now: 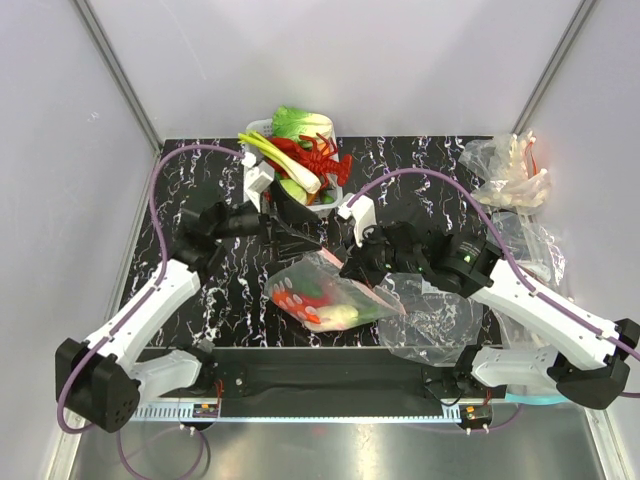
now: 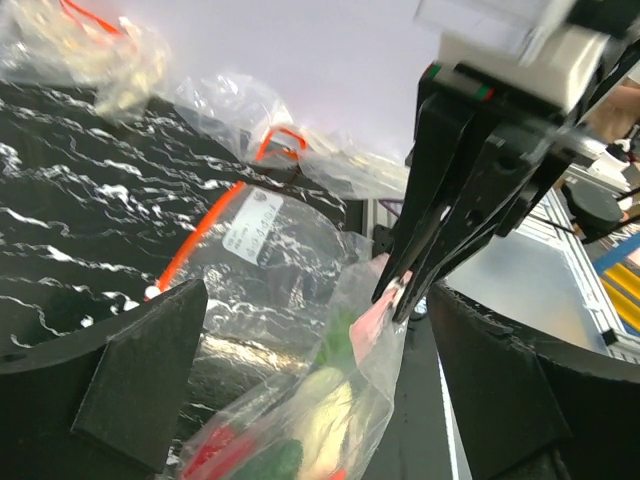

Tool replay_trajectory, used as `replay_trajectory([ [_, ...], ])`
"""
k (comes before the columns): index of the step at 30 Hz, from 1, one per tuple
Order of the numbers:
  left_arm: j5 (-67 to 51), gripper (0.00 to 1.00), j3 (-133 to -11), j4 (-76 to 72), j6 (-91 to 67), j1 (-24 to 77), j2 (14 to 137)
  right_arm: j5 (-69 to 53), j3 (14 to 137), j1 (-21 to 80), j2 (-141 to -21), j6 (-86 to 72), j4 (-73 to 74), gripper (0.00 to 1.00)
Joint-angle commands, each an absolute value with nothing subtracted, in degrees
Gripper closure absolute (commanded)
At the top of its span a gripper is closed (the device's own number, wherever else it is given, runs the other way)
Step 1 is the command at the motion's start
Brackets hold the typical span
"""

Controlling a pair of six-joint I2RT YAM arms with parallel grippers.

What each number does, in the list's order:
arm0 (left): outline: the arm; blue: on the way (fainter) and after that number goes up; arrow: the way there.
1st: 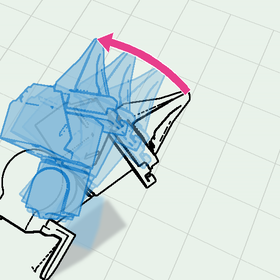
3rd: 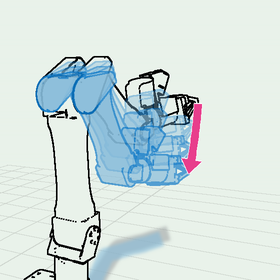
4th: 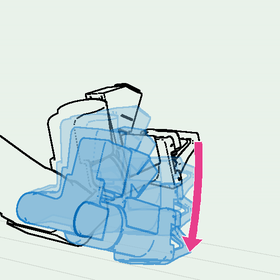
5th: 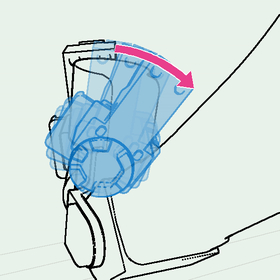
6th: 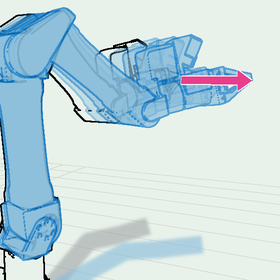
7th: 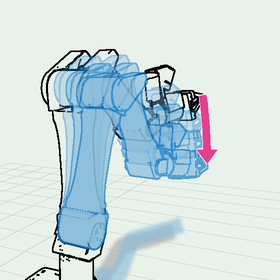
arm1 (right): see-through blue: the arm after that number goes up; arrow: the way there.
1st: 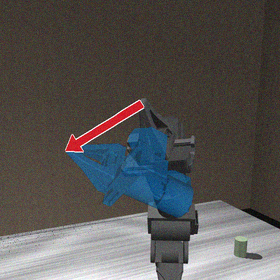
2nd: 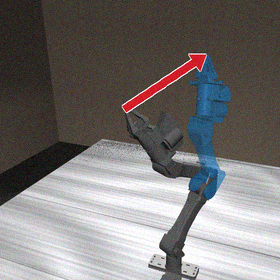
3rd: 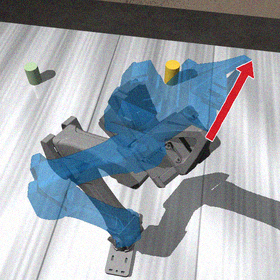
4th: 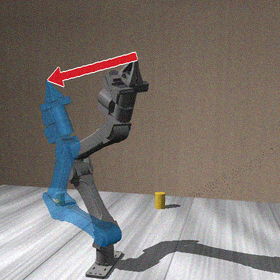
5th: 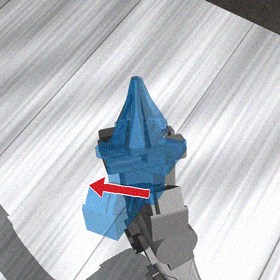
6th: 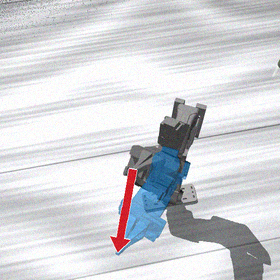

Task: Place the food in the zip-top bag and seal the zipper
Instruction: Zip the zipper food storage bag at the center of the board.

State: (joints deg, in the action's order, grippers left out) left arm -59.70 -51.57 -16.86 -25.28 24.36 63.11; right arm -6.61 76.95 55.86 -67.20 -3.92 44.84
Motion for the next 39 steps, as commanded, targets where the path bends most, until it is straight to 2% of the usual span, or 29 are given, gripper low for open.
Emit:
replay_trajectory([
  [1,-61.7,0.03,-50.9,-19.3,-23.2,25.8,64.4,-5.5,79.6,55.5,-66.6,-3.6,43.0,1.0],
  [3,-62.0,0.05,-50.9,-18.0,-22.1,26.6,65.1,-5.6,79.7,55.5,-66.6,-3.6,43.0,1.0],
  [6,-62.6,0.13,-51.8,-15.0,-19.7,27.9,66.2,-5.5,79.8,55.5,-66.4,-3.5,42.9,1.0],
  [9,-63.7,0.43,-52.6,-13.8,-18.9,28.6,67.1,-5.2,79.8,55.4,-66.2,-3.4,42.9,1.0],
  [10,-63.8,0.57,-52.8,-13.7,-19.0,28.8,67.4,-5.1,79.8,55.4,-66.3,-3.3,42.8,1.0],
  [11,-63.8,0.92,-53.0,-13.4,-18.6,28.9,67.5,-5.1,79.7,55.3,-66.2,-3.3,42.7,1.0],
  [12,-63.7,1.0,-53.1,-12.9,-18.1,29.0,67.4,-5.0,79.7,55.4,-66.1,-3.3,42.8,1.0],
  [15,-62.6,1.0,-52.8,-12.3,-16.5,29.1,65.4,-5.1,79.4,55.3,-66.0,-3.2,42.8,1.0],
  [19,-53.5,1.0,-53.3,-9.2,-14.4,28.4,62.4,-5.4,78.8,55.3,-65.8,-3.2,43.5,1.0],
  [23,-45.3,1.0,-54.6,-7.5,-15.8,23.8,60.6,-6.3,77.3,55.3,-65.0,-3.4,44.2,1.0],
  [28,-44.3,1.0,-55.0,-11.8,-20.6,17.6,59.4,-6.5,75.8,55.4,-63.5,-4.4,46.1,1.0],
  [39,-31.3,1.0,-60.0,-2.0,-12.7,17.3,60.4,-6.9,77.0,55.4,-63.2,-8.3,55.5,0.98],
])
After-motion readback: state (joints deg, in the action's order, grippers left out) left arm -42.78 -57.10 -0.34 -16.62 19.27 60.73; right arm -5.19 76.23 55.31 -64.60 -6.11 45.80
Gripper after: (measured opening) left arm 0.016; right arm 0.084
